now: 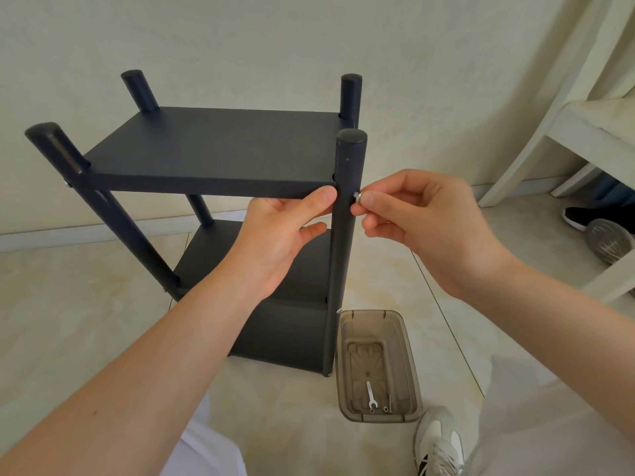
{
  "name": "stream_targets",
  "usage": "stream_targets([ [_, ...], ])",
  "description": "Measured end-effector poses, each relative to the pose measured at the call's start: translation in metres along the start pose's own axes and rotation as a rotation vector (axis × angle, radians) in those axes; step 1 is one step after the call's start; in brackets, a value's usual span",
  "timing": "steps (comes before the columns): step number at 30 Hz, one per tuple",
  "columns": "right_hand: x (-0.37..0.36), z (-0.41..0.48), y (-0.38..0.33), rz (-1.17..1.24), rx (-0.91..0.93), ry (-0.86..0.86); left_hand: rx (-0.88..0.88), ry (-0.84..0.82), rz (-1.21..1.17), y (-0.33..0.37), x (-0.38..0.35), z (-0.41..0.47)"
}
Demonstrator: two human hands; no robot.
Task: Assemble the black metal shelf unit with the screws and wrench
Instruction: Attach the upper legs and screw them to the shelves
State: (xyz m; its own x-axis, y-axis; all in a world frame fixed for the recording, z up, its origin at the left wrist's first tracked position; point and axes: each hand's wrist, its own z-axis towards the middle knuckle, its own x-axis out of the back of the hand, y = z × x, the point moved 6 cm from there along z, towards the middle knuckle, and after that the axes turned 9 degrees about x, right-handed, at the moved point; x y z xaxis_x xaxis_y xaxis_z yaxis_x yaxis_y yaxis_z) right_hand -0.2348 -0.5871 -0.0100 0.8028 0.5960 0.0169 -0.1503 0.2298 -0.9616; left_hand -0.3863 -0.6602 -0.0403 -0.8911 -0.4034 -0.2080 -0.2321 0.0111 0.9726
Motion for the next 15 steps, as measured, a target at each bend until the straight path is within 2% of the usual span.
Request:
stream_targets([
  [8, 0.001, 0.001, -0.013, -0.322, 0.221, -0.002, -0.003, 0.005, -0.010, -0.002, 0.000, 0.002],
  [13, 0.000, 0.003, -0.003, -0.086, 0.055, 0.006, -0.012, -0.015, -0.013, -0.003, 0.000, 0.002],
  [15, 0.000, 0.004, -0.005, -0.180, 0.112, -0.001, -0.011, -0.016, -0.020, -0.002, 0.000, 0.002],
])
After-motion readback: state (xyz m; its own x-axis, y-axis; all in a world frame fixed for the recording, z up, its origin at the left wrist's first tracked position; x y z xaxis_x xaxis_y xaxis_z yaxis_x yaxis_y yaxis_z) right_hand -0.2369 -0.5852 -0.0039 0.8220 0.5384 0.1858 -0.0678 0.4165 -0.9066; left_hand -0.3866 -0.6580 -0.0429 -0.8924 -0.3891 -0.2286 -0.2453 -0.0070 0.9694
